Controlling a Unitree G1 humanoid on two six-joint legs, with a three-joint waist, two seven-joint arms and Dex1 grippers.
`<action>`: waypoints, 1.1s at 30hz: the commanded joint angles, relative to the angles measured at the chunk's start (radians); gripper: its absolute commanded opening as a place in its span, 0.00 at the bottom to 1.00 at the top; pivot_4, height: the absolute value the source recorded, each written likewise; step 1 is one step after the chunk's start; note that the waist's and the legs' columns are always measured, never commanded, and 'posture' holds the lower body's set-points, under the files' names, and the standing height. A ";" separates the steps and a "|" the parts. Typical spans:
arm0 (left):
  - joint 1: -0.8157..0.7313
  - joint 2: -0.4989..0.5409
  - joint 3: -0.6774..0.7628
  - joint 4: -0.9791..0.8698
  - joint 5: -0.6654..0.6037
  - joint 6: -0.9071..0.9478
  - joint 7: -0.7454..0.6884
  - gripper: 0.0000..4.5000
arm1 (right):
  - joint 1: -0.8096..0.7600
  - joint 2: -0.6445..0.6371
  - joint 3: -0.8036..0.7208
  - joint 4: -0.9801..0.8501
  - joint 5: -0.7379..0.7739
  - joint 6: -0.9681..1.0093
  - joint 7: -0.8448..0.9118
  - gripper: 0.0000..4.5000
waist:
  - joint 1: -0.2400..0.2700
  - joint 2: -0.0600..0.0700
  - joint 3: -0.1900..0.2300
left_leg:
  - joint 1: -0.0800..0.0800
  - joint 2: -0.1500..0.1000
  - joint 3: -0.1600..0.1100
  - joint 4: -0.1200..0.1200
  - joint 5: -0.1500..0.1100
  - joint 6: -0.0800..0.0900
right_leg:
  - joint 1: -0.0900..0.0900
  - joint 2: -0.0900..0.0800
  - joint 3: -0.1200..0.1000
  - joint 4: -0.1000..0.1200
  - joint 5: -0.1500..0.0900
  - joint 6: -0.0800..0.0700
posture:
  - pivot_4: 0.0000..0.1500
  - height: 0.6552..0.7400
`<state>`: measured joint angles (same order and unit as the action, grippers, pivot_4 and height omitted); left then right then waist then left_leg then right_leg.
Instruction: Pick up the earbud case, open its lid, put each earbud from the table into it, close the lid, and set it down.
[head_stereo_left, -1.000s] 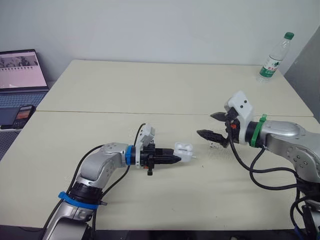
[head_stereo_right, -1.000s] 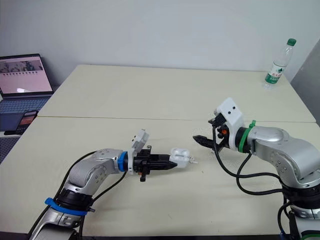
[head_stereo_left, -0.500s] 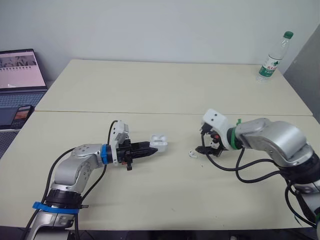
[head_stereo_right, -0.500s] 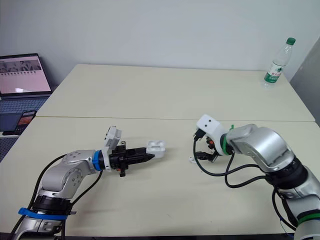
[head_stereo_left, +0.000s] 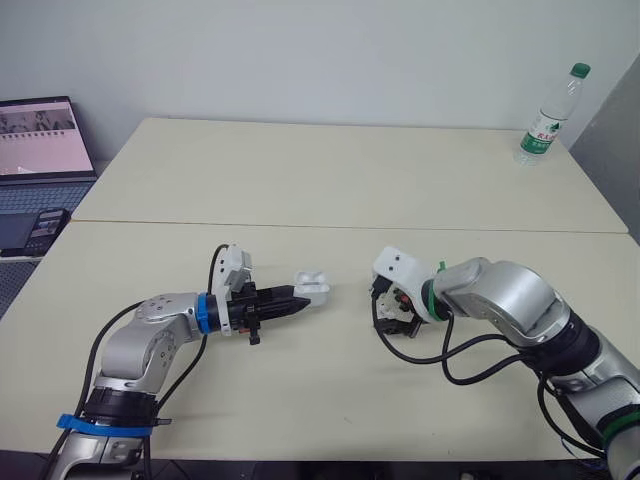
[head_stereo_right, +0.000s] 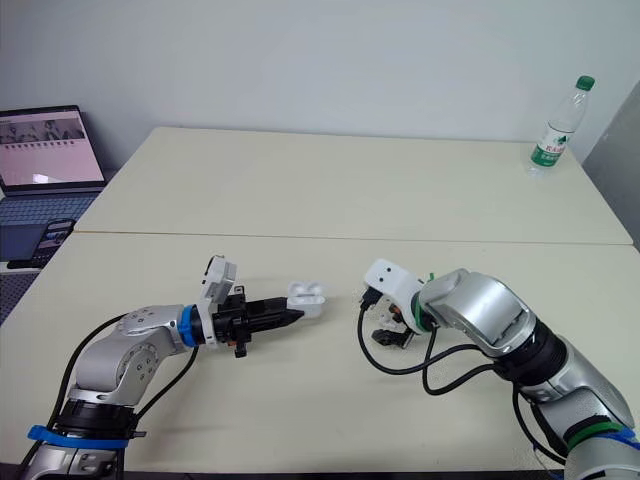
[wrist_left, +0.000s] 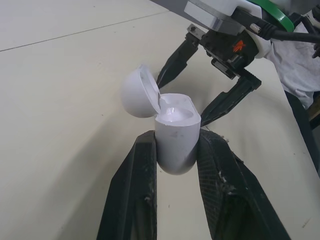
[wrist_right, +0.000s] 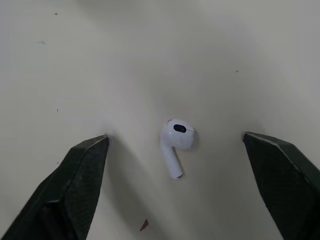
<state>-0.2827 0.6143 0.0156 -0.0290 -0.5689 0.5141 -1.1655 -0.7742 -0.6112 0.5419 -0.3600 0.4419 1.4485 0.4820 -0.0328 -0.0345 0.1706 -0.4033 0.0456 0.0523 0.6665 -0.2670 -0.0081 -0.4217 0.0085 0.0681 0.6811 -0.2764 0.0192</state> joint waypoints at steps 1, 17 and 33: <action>-0.012 -0.002 0.011 -0.023 -0.009 -0.009 0.001 0.17 | -0.002 0.000 0.002 -0.043 -0.018 -0.007 -0.004 0.70 | 0.000 0.000 0.000 | 0.000 0.000 0.000 0.000 0.000 0.000 | 0.000 0.000 0.000 0.000 0.000 0.000 | 1.00 0.95; -0.018 -0.008 -0.001 -0.026 -0.009 -0.004 -0.001 0.17 | 0.036 -0.010 -0.061 -0.119 -0.013 -0.034 0.025 0.09 | 0.000 0.000 0.000 | 0.000 0.000 0.000 0.000 0.000 0.000 | 0.000 0.000 0.000 0.000 0.000 0.000 | 1.00 0.95; 0.021 -0.007 -0.064 -0.168 -0.046 0.055 -0.032 0.17 | 0.513 -0.720 -0.193 -0.025 -0.234 -1.073 0.665 0.09 | -0.003 -0.001 0.001 | 0.004 0.001 0.001 0.000 0.000 0.000 | 0.002 0.003 -0.001 0.000 0.000 0.001 | 1.00 0.95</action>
<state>-0.2621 0.6040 -0.0457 -0.1531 -0.5916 0.5681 -1.1848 -0.2676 -1.3211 0.3811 -0.4222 0.2525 0.4673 1.1149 -0.0362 -0.0356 0.1711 -0.3993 0.0471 0.0535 0.6673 -0.2667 -0.0080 -0.4192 0.0116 0.0671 0.6809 -0.2768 0.0200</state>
